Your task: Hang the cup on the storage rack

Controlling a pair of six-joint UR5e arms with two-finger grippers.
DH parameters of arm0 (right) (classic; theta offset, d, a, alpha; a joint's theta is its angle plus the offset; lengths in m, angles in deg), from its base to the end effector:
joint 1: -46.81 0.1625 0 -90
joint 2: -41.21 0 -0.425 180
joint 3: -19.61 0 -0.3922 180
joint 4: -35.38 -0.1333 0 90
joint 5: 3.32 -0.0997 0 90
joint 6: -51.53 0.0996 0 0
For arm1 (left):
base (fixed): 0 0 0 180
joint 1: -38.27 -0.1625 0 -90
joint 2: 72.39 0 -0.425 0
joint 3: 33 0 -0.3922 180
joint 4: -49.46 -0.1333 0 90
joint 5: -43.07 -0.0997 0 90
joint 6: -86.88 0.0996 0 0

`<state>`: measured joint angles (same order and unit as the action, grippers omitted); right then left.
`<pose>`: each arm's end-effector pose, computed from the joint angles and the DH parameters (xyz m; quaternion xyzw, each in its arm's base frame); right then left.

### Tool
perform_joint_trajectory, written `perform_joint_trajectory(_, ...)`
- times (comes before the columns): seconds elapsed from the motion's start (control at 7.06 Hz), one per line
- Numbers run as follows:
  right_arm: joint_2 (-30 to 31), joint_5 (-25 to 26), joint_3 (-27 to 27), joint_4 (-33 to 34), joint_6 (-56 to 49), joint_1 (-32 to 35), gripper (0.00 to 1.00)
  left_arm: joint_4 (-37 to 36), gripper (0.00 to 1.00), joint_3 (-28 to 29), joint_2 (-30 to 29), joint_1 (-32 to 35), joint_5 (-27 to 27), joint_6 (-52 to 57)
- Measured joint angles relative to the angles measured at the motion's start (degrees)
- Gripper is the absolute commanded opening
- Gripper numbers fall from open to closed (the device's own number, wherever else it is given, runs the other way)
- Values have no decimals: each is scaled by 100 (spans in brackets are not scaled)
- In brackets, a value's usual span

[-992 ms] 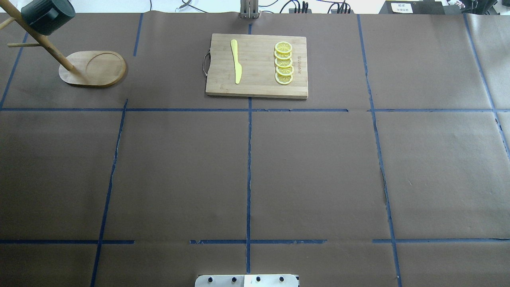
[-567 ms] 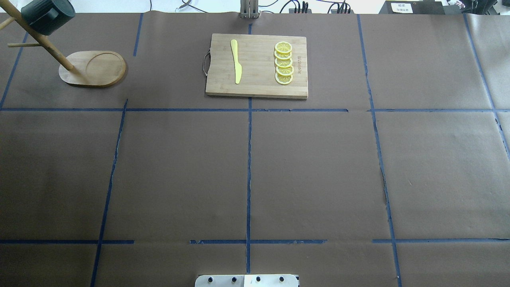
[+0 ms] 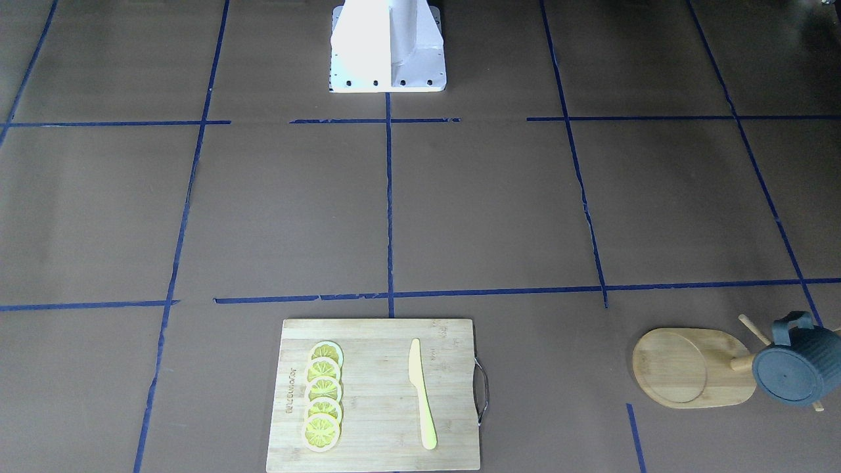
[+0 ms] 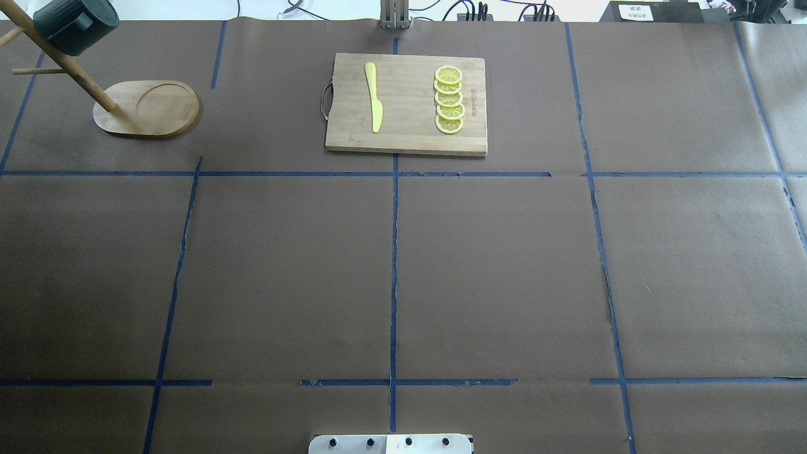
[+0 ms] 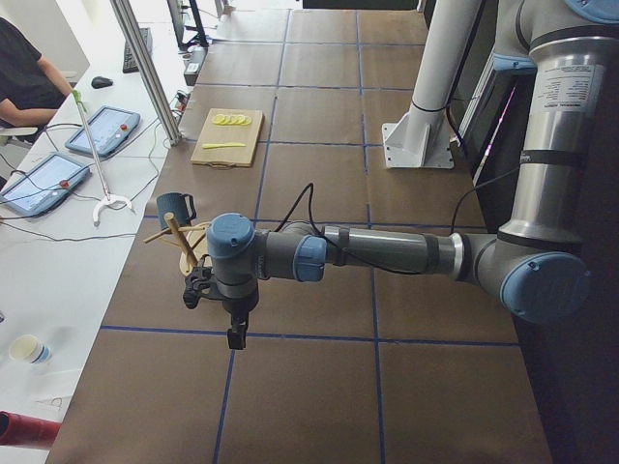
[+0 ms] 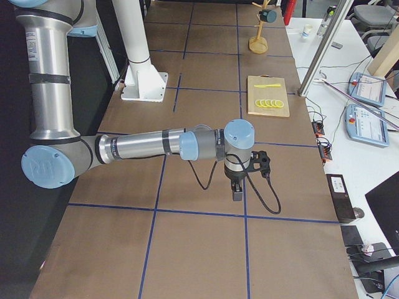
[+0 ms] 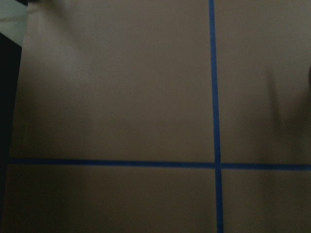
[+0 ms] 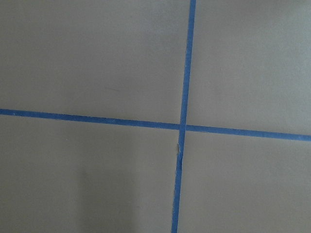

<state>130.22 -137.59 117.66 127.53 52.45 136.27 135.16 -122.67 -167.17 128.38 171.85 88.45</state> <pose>0.0590 -0.5028 0.5847 0.0509 -0.3768 -0.0196 0.9247 -0.0719 -0.5262 0.6330 0.0061 0.3319 0.0125 0.9432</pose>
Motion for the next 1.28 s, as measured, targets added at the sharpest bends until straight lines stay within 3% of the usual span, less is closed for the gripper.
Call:
perform_joint_trajectory(0.28, 0, -397, -290, -9, -23, 125, 100, -604, 100, 50, -74, -1, 250, 407)
perform_joint_trajectory(0.57, 85, -702, -671, -68, -125, 353, 100, -585, 100, 167, -56, -2, 295, 457)
perform_joint_trajectory(1.28, 396, -568, -781, -367, -345, 464, 100, -206, 100, 420, -50, -2, 306, 307)
